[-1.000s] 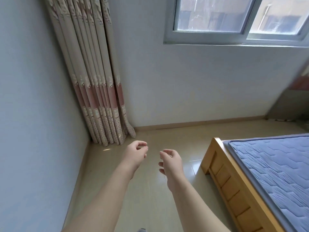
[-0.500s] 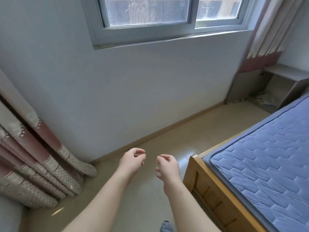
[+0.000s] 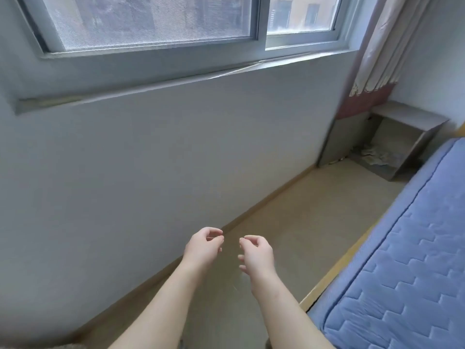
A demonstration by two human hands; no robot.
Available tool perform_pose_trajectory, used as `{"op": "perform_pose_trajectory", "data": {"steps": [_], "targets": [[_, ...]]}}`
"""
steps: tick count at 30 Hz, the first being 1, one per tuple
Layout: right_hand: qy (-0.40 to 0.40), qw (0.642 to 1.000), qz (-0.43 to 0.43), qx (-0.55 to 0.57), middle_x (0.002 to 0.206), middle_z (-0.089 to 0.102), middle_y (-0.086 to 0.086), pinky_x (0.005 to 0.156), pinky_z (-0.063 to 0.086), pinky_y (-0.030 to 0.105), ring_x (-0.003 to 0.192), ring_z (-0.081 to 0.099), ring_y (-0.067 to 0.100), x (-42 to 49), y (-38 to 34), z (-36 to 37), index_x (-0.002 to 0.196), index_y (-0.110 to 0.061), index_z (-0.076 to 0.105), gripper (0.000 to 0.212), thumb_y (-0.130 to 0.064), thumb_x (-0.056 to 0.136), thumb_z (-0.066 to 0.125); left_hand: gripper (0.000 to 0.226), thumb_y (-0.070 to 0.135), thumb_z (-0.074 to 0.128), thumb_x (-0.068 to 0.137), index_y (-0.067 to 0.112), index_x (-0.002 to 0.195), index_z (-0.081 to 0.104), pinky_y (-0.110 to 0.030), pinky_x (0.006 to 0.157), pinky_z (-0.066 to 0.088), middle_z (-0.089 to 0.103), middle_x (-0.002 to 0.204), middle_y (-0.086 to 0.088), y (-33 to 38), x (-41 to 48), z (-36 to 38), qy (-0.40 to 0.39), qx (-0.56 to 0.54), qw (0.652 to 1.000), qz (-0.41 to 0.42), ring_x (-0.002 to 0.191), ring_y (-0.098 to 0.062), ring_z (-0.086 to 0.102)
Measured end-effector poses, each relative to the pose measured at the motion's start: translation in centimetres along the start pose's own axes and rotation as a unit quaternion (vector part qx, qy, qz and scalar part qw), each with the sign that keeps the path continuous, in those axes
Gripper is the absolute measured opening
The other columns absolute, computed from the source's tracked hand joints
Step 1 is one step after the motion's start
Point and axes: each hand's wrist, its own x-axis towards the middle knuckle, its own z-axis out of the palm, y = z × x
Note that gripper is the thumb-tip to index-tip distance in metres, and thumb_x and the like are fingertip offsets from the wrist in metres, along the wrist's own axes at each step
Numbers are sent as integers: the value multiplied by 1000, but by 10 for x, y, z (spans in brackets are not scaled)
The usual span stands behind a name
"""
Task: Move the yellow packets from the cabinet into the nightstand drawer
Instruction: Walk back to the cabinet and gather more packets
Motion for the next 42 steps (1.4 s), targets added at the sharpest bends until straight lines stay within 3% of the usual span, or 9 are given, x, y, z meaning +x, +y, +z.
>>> {"op": "perform_pose_trajectory", "data": {"steps": [5, 12, 18, 22, 33, 42], "targets": [[73, 995, 34, 55, 94, 55, -6, 78, 47, 32, 90, 56, 19, 109, -31, 26, 102, -18, 55, 11, -21, 92, 51, 13, 21, 53, 90, 29, 96, 62, -28, 72, 44, 67, 96, 2, 37, 133, 18, -87, 62, 994, 31, 92, -16, 64], [194, 969, 74, 134, 98, 54, -8, 86, 47, 35, 100, 57, 22, 230, -104, 44, 101, -21, 54, 10, -22, 92, 50, 15, 20, 53, 87, 33, 90, 61, -26, 69, 45, 66, 96, 6, 129, 297, 52, -207, 163, 961, 88, 92, -13, 64], [299, 935, 89, 168, 90, 53, -13, 71, 45, 28, 83, 56, 16, 298, -141, 14, 103, -21, 54, 11, -22, 92, 50, 15, 20, 53, 87, 34, 89, 59, -24, 66, 47, 66, 91, 3, 190, 377, 125, -326, 243, 905, 125, 91, -15, 65], [331, 924, 83, 173, 88, 53, -12, 63, 43, 24, 76, 54, 13, 353, -163, -26, 102, -21, 54, 11, -22, 91, 51, 15, 20, 54, 86, 33, 88, 60, -26, 69, 48, 65, 86, 2, 221, 416, 186, -365, 247, 888, 134, 83, -14, 63], [338, 926, 53, 161, 82, 53, -8, 67, 45, 28, 70, 52, 14, 528, -267, -184, 103, -19, 55, 13, -22, 91, 50, 15, 22, 53, 85, 33, 91, 61, -33, 82, 52, 68, 91, 2, 343, 522, 362, -348, 197, 908, 125, 94, -17, 65], [347, 918, 68, 179, 92, 55, -6, 75, 47, 30, 84, 54, 16, 674, -324, -287, 107, -18, 55, 17, -23, 93, 49, 15, 21, 52, 86, 32, 90, 60, -32, 81, 51, 67, 84, 3, 423, 634, 501, -367, 183, 904, 118, 86, -17, 63]]}}
